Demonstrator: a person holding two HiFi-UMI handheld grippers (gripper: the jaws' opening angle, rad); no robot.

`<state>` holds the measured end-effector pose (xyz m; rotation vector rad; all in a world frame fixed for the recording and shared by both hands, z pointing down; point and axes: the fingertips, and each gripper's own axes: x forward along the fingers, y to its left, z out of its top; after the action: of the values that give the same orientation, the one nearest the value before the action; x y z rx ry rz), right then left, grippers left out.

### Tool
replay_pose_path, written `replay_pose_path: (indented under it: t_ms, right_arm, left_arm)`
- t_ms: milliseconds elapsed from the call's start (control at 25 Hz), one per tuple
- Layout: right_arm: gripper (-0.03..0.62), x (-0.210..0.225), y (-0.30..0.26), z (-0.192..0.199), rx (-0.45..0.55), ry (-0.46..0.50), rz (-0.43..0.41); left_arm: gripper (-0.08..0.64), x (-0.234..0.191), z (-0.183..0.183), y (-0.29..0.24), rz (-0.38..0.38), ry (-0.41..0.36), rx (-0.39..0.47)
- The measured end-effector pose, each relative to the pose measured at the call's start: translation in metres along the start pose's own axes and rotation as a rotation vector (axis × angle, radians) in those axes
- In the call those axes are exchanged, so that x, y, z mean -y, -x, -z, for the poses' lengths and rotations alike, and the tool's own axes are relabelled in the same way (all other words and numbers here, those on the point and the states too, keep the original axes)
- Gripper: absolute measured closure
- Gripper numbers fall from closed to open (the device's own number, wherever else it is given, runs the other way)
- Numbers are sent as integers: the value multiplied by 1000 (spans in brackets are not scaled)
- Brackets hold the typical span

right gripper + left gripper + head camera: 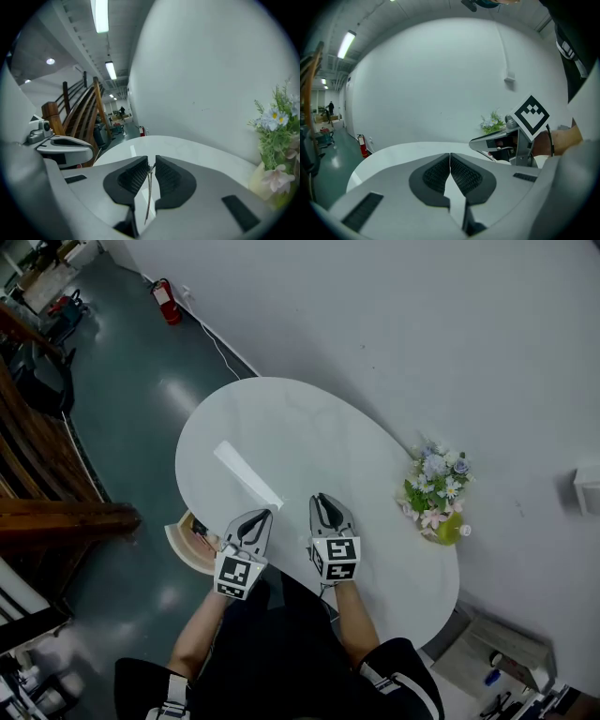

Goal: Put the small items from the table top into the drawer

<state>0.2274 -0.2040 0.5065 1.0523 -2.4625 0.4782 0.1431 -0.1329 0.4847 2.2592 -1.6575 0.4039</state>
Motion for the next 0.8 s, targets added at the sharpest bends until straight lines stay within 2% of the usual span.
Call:
replay_pose_path:
  t_ms: [800]
  right_arm:
    - [522, -205, 8, -1, -7, 191, -326]
  left_arm:
    - [540, -80, 39, 167, -316, 115, 45]
